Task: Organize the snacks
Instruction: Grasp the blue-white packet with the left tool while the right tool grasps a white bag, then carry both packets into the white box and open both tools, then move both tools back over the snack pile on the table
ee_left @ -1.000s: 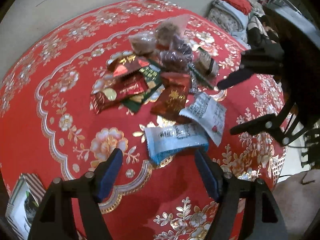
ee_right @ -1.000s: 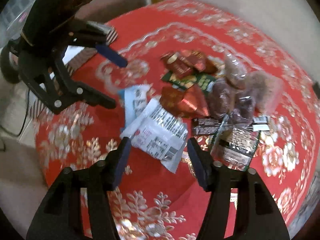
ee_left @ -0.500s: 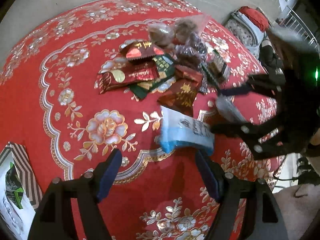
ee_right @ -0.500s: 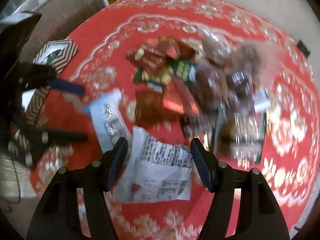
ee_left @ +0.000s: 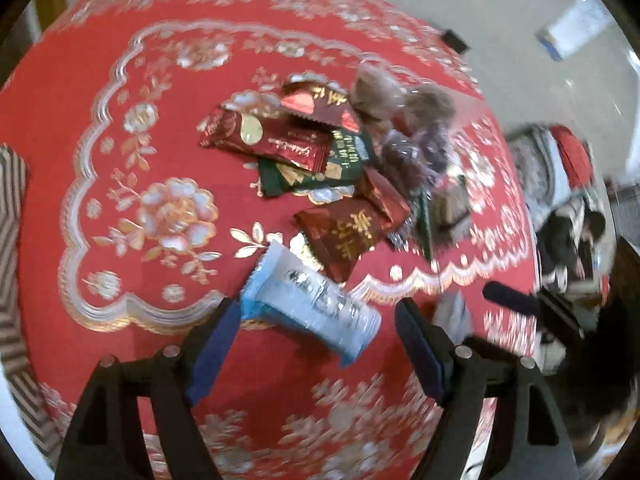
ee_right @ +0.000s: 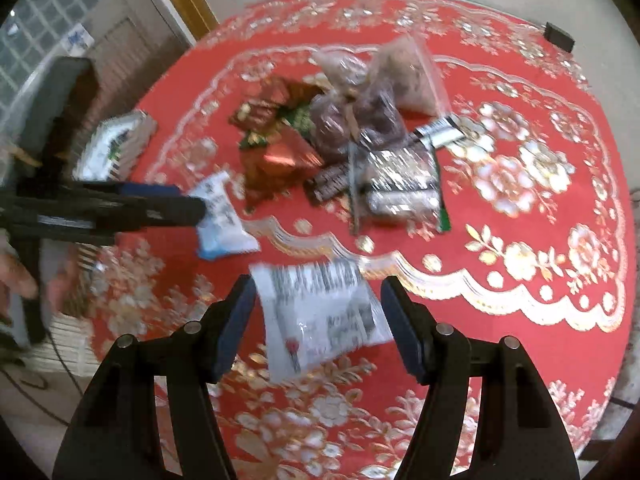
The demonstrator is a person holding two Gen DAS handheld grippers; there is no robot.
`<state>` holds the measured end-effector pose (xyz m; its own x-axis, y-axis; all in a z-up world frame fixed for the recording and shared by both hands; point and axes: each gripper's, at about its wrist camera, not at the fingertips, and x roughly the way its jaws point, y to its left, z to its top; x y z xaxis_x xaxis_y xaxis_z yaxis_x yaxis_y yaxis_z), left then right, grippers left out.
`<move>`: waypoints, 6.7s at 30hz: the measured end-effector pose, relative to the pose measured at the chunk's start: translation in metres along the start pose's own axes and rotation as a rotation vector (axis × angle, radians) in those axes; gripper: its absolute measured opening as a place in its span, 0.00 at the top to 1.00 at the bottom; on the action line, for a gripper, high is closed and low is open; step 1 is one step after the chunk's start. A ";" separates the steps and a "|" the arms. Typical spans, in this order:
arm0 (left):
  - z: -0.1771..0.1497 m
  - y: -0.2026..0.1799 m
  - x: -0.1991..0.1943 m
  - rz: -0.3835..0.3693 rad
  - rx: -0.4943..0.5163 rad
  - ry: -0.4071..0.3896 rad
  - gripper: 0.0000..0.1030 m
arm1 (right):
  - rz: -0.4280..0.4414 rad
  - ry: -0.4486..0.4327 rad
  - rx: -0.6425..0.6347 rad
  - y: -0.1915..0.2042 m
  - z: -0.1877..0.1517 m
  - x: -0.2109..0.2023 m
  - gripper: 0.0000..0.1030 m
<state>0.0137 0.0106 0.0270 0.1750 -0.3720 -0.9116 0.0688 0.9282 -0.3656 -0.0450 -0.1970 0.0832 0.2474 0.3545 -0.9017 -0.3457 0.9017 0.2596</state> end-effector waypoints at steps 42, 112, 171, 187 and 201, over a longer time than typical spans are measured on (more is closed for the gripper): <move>-0.010 0.033 -0.013 0.251 0.096 -0.078 0.69 | -0.120 0.004 -0.122 0.022 0.001 0.046 0.54; -0.058 0.285 -0.139 0.409 -0.186 -0.268 0.69 | 0.101 0.040 -0.417 0.345 0.109 0.179 0.54; -0.028 0.102 -0.110 0.411 -0.018 -0.299 0.14 | 0.032 -0.159 -0.122 0.146 0.048 0.043 0.42; 0.000 0.019 -0.049 0.296 0.101 -0.204 0.14 | -0.060 -0.136 0.052 0.040 0.022 0.030 0.42; 0.018 -0.048 0.010 0.105 0.355 -0.107 0.14 | -0.080 -0.128 0.144 -0.011 0.013 0.026 0.42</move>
<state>0.0303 -0.0372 0.0386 0.2991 -0.2897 -0.9092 0.3778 0.9109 -0.1660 -0.0228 -0.1945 0.0620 0.3855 0.3003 -0.8725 -0.1892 0.9512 0.2437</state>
